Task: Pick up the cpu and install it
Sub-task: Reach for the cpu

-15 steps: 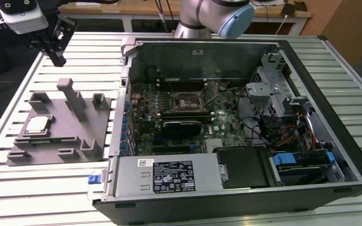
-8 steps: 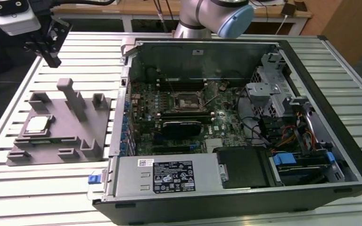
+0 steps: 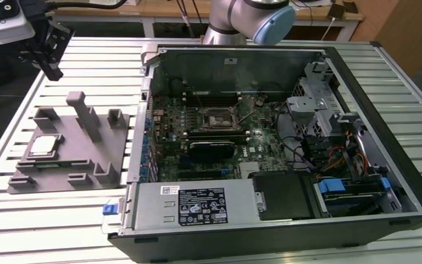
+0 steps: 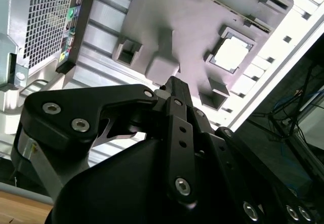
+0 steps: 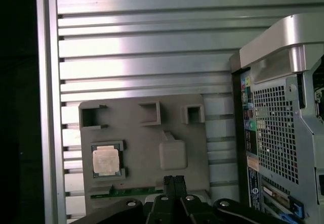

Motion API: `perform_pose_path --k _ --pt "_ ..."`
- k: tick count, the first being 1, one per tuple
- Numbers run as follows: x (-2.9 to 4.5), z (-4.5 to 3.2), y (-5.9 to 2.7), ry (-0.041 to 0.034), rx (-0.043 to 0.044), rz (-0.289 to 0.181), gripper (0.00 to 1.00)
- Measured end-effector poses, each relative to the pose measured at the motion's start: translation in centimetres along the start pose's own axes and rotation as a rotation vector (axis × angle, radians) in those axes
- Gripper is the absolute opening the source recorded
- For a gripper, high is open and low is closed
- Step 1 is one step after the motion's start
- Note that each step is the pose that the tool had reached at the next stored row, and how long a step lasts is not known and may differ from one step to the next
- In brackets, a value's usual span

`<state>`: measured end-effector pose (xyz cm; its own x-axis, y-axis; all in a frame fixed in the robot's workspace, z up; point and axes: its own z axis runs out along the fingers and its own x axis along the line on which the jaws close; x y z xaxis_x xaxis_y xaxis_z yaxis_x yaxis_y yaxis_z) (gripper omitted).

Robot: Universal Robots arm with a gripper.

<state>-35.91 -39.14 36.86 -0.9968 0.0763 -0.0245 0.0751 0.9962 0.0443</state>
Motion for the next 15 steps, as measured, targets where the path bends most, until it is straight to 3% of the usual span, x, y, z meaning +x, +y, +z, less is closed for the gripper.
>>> perform_pose_path --k 15 --pt "2.23 1.36 -0.23 0.0001 -0.0001 0.000 0.11"
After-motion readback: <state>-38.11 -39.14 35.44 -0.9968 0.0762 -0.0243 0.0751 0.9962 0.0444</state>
